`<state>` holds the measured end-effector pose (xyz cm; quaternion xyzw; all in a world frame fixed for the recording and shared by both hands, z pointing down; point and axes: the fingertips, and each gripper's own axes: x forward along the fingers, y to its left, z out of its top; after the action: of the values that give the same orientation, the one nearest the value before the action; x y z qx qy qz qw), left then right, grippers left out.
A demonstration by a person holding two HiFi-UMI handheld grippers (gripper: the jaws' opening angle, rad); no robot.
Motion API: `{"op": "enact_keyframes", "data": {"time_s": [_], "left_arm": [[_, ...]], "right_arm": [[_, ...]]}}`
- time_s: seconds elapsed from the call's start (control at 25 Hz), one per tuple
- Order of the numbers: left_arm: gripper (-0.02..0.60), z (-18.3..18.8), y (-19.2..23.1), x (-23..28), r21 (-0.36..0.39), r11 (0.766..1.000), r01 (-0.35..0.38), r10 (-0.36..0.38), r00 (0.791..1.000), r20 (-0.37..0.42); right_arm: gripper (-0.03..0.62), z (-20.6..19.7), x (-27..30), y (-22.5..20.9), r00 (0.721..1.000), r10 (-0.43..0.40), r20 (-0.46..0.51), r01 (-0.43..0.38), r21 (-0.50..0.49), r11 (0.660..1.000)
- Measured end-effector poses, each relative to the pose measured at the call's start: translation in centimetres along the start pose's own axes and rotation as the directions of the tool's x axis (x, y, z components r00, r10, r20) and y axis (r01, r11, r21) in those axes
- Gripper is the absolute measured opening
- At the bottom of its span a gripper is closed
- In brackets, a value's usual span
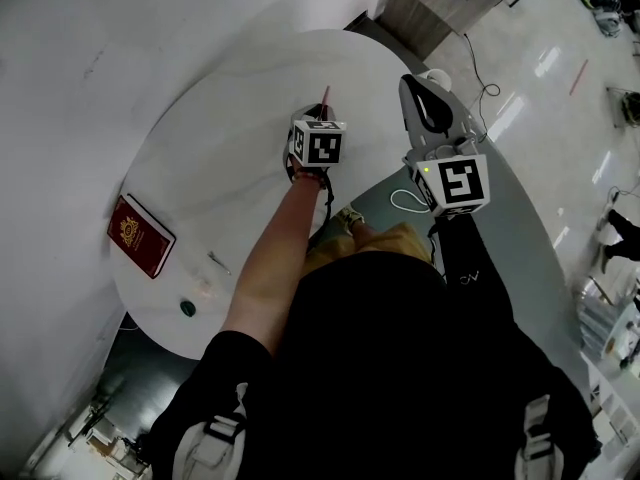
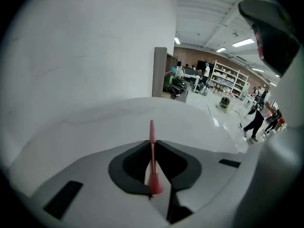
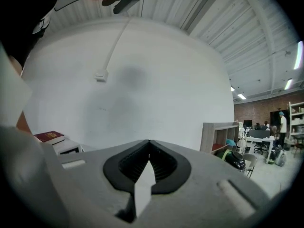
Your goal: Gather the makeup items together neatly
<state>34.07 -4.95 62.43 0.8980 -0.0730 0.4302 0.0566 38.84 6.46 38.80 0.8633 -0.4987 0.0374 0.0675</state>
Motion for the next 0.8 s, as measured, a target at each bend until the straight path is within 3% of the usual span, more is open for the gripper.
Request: {"op": "enact_keyframes", "data": {"time_s": [0.2, 0.4, 0.64, 0.8], "left_arm": [[0.044, 3.3, 3.4, -6.4, -0.058, 0.995, -0.08, 0.088, 0.984, 0.156], [0.044, 6.1, 7.4, -14.3, -0.128, 0.977, -0.169, 0.202, 0.923, 0.328], [0.044, 5.8, 12.5, -24.1, -0.267, 0.921, -0.285, 0.378, 0.823, 0.424], [0.044, 3.0, 15.6, -29.4, -0.378, 0.857, -0.351, 0.496, 0.758, 0.423]], "right_arm": [[0.005, 1.7, 2.4, 2.5, 0.995, 0.088, 0.035, -0.088, -0.003, 0.996], [0.005, 4.2, 5.3, 7.8, 0.966, 0.241, 0.095, -0.242, -0.004, 0.97], [0.005, 7.1, 7.6, 15.7, 0.887, 0.435, 0.154, -0.436, -0.029, 0.9], [0.005, 10.6, 7.8, 22.3, 0.793, 0.569, 0.219, -0.578, -0.028, 0.816]]}}
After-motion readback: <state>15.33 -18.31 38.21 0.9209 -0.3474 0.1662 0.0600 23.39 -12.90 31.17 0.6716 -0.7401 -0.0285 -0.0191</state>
